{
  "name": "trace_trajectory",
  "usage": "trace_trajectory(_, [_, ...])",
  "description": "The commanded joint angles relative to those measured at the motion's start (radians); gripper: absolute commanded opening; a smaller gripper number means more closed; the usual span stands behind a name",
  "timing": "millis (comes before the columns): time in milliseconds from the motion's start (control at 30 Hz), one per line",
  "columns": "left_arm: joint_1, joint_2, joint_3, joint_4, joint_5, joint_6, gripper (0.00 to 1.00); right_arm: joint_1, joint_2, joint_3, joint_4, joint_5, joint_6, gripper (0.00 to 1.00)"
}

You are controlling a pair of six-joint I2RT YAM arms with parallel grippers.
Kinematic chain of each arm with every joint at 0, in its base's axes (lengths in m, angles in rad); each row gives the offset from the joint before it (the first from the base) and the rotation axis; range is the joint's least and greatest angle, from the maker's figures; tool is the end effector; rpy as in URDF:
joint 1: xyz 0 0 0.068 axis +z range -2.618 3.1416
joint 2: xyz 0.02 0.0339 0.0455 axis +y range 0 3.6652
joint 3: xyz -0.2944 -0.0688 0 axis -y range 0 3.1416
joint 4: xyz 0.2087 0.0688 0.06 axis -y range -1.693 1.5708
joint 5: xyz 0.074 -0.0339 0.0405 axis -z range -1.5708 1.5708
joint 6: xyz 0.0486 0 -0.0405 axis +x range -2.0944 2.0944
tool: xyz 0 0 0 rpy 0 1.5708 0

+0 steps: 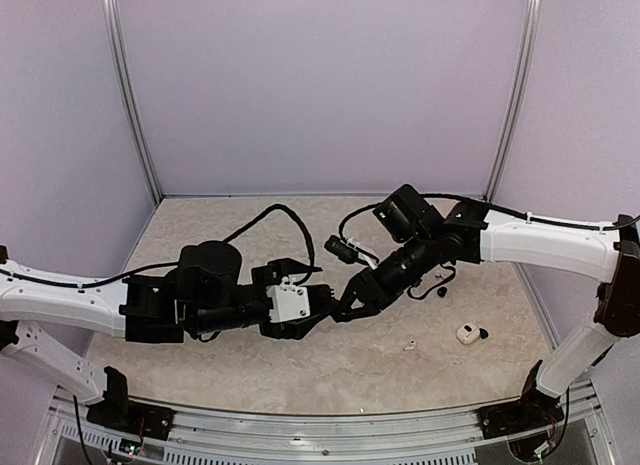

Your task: Insert the wireless bluetooth earbuds into the charging case

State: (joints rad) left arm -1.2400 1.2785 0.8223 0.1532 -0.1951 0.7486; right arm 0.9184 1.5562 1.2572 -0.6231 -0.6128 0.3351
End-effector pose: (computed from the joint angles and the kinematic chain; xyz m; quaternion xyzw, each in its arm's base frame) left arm 0.0950 -0.2477 0.3210 0.6408 0.4855 -0.0673 0.5909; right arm 0.1609 0.2566 0.3131 -0.3519 0.8379 0.4098 0.0784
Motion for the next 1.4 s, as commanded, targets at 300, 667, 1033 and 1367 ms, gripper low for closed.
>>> trace_trajectory(300, [0.008,0.058,0.124,-0.289,0.105,0.031,0.56,0.015,0.044,0.034,-0.03,-0.104,-0.004,0.3])
trace_trajectory(667, [0.001,0.133,0.172,-0.338,0.084,0.064,0.48,0.015,0.088,0.066,-0.058,-0.147,-0.024,0.31])
trace_trajectory(1033, [-0.008,0.148,0.166,-0.314,0.003,0.102,0.28,0.014,0.121,0.103,-0.074,-0.177,-0.042,0.39])
trace_trajectory(1367, [0.041,0.024,0.088,-0.145,0.12,-0.011,0.11,-0.011,-0.017,0.128,0.018,0.014,-0.14,0.77])
